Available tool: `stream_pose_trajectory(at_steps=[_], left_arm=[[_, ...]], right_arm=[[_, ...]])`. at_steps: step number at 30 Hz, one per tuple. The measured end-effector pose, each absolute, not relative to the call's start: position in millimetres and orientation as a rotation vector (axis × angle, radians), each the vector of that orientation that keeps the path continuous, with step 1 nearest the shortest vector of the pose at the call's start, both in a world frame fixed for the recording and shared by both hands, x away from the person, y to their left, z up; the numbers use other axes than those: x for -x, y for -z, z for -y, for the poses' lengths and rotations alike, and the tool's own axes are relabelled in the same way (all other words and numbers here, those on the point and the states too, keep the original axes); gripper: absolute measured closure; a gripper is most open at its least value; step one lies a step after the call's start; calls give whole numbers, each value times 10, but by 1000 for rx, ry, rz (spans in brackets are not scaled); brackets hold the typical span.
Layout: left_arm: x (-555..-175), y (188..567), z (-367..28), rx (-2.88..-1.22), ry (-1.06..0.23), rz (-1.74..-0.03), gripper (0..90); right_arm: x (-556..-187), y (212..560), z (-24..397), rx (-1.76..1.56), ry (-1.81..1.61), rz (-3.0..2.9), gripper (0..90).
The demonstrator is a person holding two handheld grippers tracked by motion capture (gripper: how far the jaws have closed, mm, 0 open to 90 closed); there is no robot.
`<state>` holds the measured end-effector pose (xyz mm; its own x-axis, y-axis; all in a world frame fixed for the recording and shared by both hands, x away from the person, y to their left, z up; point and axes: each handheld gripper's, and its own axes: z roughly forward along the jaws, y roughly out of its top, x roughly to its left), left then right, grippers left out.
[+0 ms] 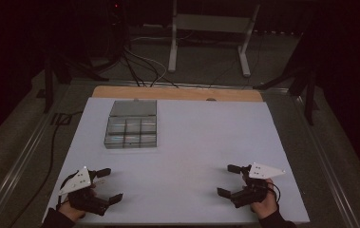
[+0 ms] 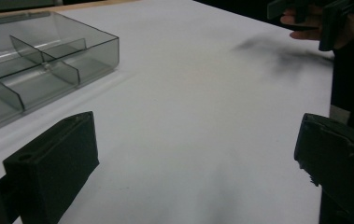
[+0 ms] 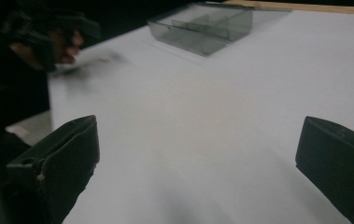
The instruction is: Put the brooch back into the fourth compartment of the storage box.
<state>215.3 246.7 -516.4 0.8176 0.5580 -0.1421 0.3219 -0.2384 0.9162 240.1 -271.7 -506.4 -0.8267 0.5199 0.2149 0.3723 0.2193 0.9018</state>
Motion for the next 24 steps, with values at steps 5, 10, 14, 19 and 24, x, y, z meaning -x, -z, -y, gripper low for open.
stream_pose_trajectory(at_steps=[5,10,14,19,24], left_arm=[[-2177,5165,-2497,-1838,-294,-708,14],[-2187,5162,-2501,-1838,-311,-712,14],[-2188,5177,-2501,-1852,-300,-707,13],[-2189,5179,-2487,-1864,-288,-698,13],[-2202,5185,-2467,-1883,-273,-692,13]], right_arm=[[-2402,5044,2740,-864,-1696,-2305,0],[-2418,5064,2754,-886,-1667,-2307,0],[-2417,5060,2745,-888,-1670,-2307,0],[-2417,5067,2738,-887,-1653,-2326,0],[-2412,5063,2743,-887,-1667,-2330,0]])
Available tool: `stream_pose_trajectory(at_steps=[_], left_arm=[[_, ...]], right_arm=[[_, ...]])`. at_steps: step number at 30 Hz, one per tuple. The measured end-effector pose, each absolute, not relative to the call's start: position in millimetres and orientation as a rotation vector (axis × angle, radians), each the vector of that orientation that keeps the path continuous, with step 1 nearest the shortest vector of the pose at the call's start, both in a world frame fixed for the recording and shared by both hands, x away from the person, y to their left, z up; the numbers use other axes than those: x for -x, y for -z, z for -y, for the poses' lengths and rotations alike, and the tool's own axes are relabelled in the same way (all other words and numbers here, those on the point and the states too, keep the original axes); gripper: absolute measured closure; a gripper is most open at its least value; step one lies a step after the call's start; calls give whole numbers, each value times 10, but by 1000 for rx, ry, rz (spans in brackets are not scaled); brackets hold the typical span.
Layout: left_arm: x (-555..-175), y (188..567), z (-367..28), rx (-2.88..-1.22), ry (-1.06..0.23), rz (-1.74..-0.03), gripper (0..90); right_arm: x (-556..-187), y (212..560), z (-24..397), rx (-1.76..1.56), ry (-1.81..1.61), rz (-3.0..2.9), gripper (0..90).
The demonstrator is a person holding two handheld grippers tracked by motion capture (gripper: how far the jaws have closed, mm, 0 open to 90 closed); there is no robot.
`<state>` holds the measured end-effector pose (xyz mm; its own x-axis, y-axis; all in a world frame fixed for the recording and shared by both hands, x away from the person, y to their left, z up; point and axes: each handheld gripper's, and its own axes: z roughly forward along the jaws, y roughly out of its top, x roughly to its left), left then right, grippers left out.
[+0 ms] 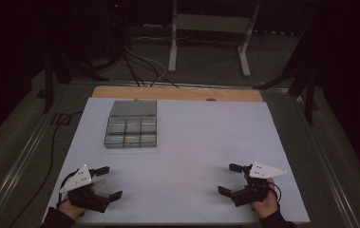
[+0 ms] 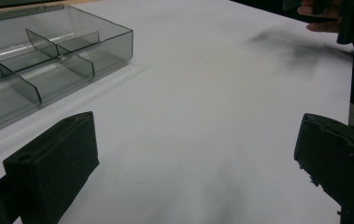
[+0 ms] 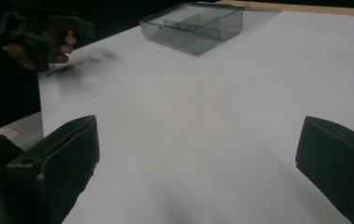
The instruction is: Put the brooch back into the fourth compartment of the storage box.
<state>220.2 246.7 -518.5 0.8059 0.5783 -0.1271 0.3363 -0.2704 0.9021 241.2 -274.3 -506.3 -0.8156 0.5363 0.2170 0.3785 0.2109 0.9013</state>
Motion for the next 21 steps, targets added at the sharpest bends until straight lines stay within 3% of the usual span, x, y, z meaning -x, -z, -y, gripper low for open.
stream_pose_trajectory(at_steps=[21], left_arm=[[-2236,4973,-2388,-1907,-210,-555,14]], right_arm=[[-2398,5060,2719,-887,-1706,-2341,0]])
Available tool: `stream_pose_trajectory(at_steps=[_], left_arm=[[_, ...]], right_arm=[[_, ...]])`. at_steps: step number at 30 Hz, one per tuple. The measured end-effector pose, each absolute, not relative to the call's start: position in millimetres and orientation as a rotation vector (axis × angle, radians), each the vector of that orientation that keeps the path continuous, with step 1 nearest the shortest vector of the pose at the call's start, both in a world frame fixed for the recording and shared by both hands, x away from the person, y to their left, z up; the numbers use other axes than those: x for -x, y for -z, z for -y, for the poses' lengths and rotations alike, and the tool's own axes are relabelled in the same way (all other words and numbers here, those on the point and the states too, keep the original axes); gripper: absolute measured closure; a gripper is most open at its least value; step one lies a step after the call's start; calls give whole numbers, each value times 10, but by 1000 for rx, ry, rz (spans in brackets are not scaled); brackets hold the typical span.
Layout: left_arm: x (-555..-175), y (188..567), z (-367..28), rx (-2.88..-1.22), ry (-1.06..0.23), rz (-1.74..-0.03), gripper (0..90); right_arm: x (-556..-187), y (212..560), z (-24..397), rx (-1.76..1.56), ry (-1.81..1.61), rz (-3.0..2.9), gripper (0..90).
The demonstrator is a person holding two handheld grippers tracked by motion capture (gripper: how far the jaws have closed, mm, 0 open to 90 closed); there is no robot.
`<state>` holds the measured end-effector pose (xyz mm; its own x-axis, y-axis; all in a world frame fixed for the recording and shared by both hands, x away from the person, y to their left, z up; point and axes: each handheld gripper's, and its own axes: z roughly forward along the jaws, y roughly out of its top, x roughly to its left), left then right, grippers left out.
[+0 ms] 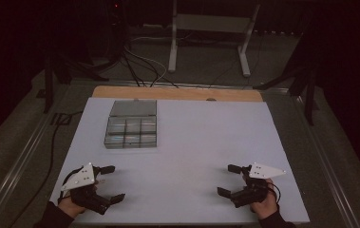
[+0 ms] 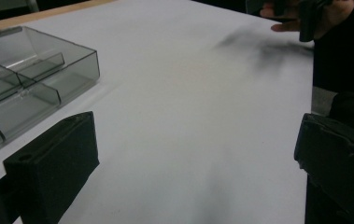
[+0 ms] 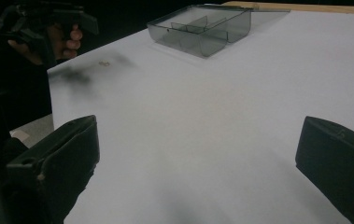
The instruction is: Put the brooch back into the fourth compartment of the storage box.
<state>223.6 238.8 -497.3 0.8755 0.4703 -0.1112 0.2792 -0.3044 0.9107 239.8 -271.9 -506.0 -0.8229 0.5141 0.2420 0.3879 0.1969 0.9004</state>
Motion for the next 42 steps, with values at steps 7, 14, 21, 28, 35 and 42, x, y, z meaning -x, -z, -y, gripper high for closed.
stream_pose_trajectory(at_steps=[7,14,21,28,35,42], left_arm=[[-2282,4908,-2430,-1914,-214,-537,14],[-2357,4890,-2521,-1915,-235,-553,14],[-2404,4884,-2621,-1910,-249,-578,14],[-2455,4863,-2791,-1912,-284,-619,14],[-2487,4891,-2906,-1916,-290,-649,14],[-2516,5005,-2988,-2014,-225,-631,14]], right_arm=[[-2398,5060,2719,-896,-1711,-2337,0],[-2390,5065,2709,-883,-1711,-2334,0],[-2383,5058,2713,-885,-1724,-2331,0],[-2385,5060,2718,-892,-1727,-2330,0],[-2389,5061,2724,-901,-1728,-2328,0],[-2391,5065,2723,-902,-1727,-2331,0]])
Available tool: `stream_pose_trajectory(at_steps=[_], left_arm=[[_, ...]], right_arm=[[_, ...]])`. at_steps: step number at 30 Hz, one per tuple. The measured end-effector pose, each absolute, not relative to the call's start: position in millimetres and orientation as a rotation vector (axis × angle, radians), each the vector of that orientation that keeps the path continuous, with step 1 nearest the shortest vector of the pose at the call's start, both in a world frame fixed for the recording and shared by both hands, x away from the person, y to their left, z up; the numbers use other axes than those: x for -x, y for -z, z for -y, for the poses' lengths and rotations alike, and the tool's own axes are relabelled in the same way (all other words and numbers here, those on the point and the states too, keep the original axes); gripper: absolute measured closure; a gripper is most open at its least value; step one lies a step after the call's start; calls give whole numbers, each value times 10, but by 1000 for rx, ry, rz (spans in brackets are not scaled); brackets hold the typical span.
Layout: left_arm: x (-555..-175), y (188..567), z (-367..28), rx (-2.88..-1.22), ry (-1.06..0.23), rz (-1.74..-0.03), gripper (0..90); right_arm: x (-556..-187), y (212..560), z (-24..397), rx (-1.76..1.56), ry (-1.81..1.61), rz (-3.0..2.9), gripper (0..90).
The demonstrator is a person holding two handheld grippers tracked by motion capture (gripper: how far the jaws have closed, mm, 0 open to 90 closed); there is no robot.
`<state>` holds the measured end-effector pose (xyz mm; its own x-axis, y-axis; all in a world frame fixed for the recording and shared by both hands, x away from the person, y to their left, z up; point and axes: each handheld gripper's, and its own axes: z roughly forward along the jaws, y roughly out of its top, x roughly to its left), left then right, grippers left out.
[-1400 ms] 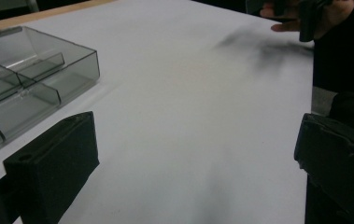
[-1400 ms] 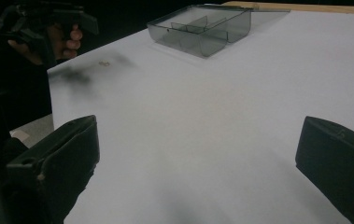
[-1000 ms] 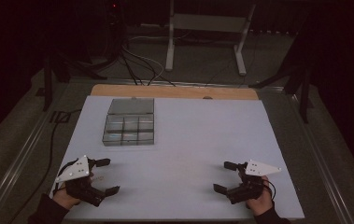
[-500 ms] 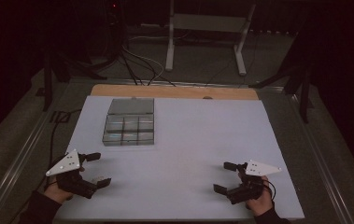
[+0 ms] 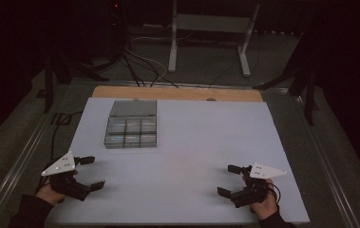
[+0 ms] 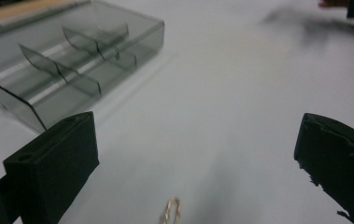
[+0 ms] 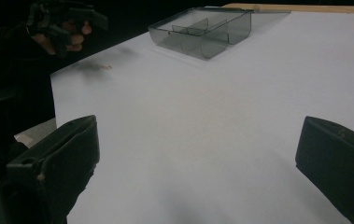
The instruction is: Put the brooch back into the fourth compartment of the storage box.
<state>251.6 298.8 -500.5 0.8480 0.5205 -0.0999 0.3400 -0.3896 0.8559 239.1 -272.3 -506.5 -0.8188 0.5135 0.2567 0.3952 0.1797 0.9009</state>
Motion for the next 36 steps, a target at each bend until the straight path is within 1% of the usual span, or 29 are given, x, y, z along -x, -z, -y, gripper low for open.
stream_pose_trajectory(at_steps=[6,9,13,18,20,22,24,26,30,36], left_arm=[[-2560,5144,-3044,-2066,-191,-679,14],[-2556,5190,-3048,-2101,-202,-667,14],[-2557,5205,-3045,-2131,-186,-672,15],[-2567,5218,-3034,-2193,-144,-694,58],[-2562,5232,-3026,-2217,-117,-682,88],[-2563,5241,-3021,-2231,-103,-689,98],[-2559,5257,-3009,-2254,-97,-690,180],[-2555,5265,-3001,-2267,-97,-686,197],[-2556,5271,-3011,-2258,-138,-686,351],[-2577,5265,-3026,-2260,-168,-689,542]], right_arm=[[-2396,5070,2717,-904,-1726,-2338,0],[-2396,5071,2716,-904,-1725,-2339,0],[-2397,5072,2718,-906,-1729,-2339,0],[-2397,5070,2718,-905,-1727,-2340,0],[-2396,5071,2719,-904,-1726,-2341,0],[-2395,5069,2718,-901,-1726,-2340,0],[-2396,5070,2719,-905,-1725,-2341,0],[-2394,5070,2718,-900,-1721,-2344,0],[-2394,5070,2720,-902,-1724,-2343,0],[-2393,5072,2719,-901,-1720,-2347,0]])
